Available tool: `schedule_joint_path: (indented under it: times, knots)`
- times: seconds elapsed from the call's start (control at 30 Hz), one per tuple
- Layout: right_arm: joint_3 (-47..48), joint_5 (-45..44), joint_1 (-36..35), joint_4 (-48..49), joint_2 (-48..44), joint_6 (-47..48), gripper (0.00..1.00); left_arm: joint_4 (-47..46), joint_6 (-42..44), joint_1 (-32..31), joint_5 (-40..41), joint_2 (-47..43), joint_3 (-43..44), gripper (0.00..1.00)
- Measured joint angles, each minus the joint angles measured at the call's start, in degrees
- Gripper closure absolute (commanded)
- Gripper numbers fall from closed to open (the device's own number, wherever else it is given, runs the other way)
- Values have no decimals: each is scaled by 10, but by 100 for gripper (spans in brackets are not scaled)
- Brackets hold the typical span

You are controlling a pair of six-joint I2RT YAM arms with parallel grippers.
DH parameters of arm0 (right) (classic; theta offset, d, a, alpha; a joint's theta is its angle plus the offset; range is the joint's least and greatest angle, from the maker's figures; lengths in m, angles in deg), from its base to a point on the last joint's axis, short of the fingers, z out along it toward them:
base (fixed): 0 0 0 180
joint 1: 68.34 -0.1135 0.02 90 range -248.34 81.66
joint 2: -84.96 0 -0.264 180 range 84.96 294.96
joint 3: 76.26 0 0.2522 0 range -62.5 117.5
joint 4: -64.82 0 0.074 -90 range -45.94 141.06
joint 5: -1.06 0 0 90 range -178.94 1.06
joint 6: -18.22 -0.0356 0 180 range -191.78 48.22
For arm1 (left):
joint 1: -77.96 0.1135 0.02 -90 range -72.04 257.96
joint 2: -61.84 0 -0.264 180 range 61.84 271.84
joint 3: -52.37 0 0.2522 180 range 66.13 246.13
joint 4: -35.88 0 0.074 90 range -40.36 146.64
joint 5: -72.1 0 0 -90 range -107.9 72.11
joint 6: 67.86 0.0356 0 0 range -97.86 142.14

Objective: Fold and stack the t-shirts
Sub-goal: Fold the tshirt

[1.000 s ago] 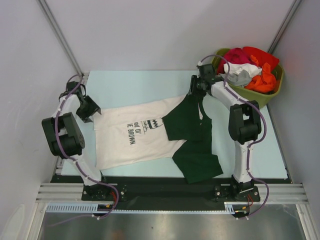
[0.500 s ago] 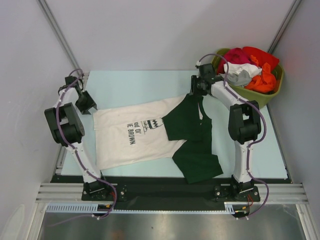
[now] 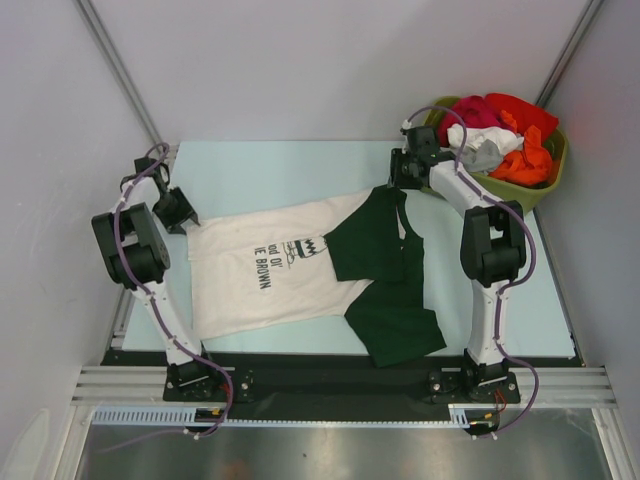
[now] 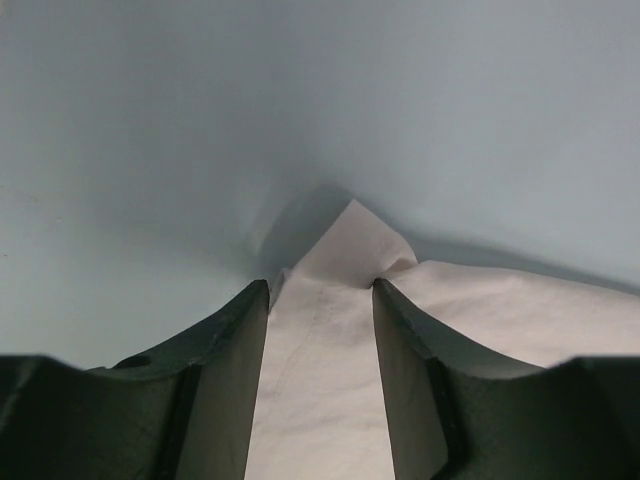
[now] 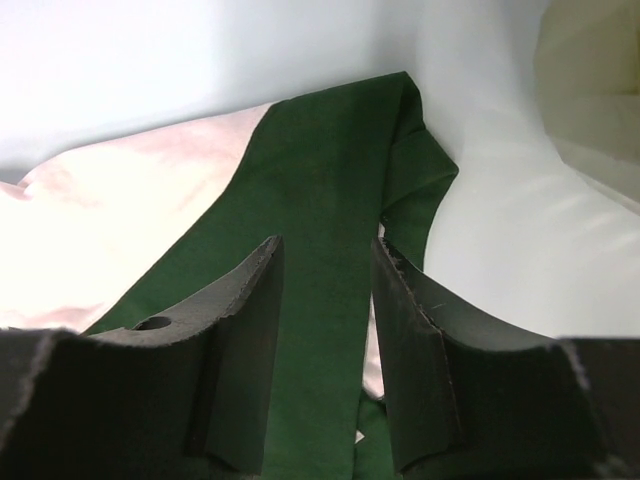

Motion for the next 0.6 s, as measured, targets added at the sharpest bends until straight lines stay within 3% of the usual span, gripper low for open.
schedule_joint_path:
  times: [0.2,0.37,0.6]
  knots:
    - [0,-14,-5,0,7,14,53,-1,-2,0,-2,17,2,70]
    - [8,-35,-13,1,31,26,53,2,-9,0,-5,23,9,100]
    - [60,-43,-27,-7,82,30,52,5,-20,1,2,31,26,100]
